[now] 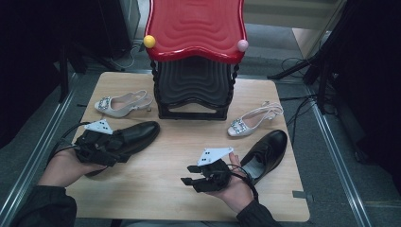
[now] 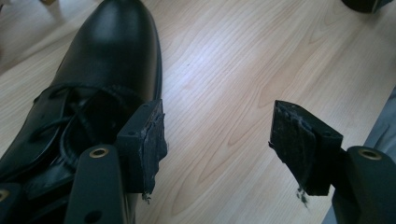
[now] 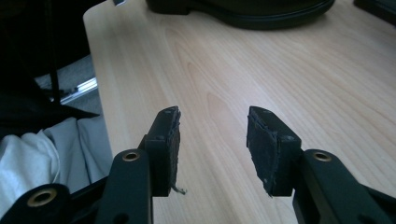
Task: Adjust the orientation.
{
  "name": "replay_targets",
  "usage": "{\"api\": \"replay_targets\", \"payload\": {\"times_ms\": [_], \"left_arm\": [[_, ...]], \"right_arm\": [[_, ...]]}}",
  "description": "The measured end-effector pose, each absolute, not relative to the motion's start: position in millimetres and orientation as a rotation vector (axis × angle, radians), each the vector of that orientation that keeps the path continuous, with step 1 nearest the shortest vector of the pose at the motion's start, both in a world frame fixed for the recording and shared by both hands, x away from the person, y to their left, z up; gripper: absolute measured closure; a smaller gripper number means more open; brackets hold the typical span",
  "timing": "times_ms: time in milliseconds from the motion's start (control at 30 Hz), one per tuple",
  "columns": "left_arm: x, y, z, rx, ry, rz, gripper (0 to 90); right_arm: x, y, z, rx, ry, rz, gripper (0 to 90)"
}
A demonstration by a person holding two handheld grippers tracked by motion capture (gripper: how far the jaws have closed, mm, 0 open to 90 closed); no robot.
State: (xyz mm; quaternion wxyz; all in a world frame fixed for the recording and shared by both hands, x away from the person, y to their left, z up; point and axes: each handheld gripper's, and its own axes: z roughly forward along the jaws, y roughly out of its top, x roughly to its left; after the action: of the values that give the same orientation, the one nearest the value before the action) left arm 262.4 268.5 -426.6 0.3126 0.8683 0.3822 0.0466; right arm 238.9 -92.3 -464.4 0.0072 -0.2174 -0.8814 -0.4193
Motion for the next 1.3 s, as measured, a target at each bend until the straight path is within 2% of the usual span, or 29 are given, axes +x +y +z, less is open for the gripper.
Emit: {"api": "replay_targets", "payload": {"times_ms": [333, 433, 533, 667, 767, 1033, 1300], "left_arm": [[259.4, 289.1, -425.9, 2.277, 1.081, 0.158, 35.6], [258.3, 298.5, -426.1, 2.228, 1.063, 0.134, 36.5], [259.2, 303.7, -428.5, 2.238, 1.117, 0.164, 37.6], [260.5, 308.4, -436.0, 2.211, 1.124, 0.135, 41.1], [261.4, 317.5, -438.8, 2.163, 1.147, 0.114, 47.6], [263.9, 320.1, -446.5, 2.195, 1.175, 0.134, 52.6], [259.2, 328.3, -444.2, 2.2, 1.21, 0.135, 53.4]], "right_arm": [[236.8, -84.2, -460.4, -0.732, -2.774, -1.225, 58.1], [236.5, -84.5, -458.9, -0.724, -2.788, -1.243, 56.4], [236.3, -85.2, -457.8, -0.739, -2.806, -1.269, 55.7], [237.0, -86.1, -457.5, -0.708, -2.827, -1.298, 52.6], [237.8, -86.7, -459.2, -0.702, -2.842, -1.299, 50.9], [238.8, -88.4, -459.4, -0.71, -2.85, -1.339, 51.3], [240.7, -93.2, -457.2, -0.744, -2.835, -1.37, 52.9]]}}
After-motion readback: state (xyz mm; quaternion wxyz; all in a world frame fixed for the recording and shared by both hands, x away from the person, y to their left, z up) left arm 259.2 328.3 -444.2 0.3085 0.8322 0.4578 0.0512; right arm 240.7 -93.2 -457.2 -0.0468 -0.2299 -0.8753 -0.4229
